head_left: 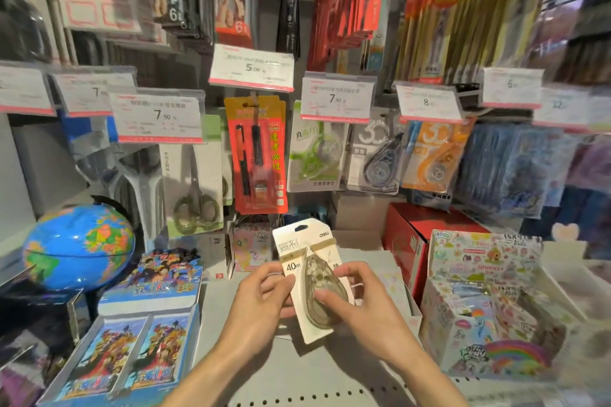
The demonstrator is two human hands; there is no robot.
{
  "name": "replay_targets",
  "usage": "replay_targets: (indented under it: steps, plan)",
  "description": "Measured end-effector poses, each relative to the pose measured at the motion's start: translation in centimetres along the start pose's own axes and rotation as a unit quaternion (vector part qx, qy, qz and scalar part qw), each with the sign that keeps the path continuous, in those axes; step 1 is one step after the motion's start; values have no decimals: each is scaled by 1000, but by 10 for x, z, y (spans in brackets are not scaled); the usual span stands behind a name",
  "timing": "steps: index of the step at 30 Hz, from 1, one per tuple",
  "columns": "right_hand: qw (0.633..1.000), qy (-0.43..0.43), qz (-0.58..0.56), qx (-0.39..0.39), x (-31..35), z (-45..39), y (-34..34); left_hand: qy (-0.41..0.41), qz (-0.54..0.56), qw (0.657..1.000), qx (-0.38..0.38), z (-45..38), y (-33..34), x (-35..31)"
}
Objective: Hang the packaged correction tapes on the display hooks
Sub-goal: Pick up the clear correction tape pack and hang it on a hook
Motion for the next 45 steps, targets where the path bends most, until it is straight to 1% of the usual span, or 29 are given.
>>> replay_targets:
  steps: [5, 8, 13, 17, 19, 21, 26, 31, 37, 45]
  plan:
    - [998, -54, -18, -26, 30, -5, -23, 64, -54, 996, 34, -11, 15, -42]
    - [994, -96, -2, -49, 44, -8, -34, 99, -83, 991, 42, -18, 23, -65]
    - [982, -155, 65, -82, 62, -10, -42, 129, -97, 985, 68, -22, 45, -92]
    - [972, -182, 91, -117, 74, -15, -55, 146, -120, 979, 81, -24, 58, -111]
    - [966, -190, 106, -139, 77, -19, -64, 156, -132, 976, 72, -26, 60, -121]
    - [962, -193, 114, -158, 77, -22, -74, 189, -162, 967, 46, -28, 57, -136]
    - [956, -199, 116, -184, 78, -23, -94, 283, -243, 928, -1, -25, 57, -175]
    - [950, -220, 122, -184, 83, -19, -100, 333, -262, 905, -28, -15, 58, -186]
    - [948, -236, 122, -176, 96, -21, -103, 398, -276, 874, -40, 2, 63, -205]
    - [941, -255, 141, -172, 124, -41, -96, 399, -272, 875, -35, 3, 63, -215]
Point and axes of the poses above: each hand's wrist, its own z-axis away from the middle knuckle, its own y-axis out of the palm, x = y × z, the point moved 7 cm from there along -z, towards the middle knuckle, and after that the axes turned 5 degrees about z, right-handed, at the moved point
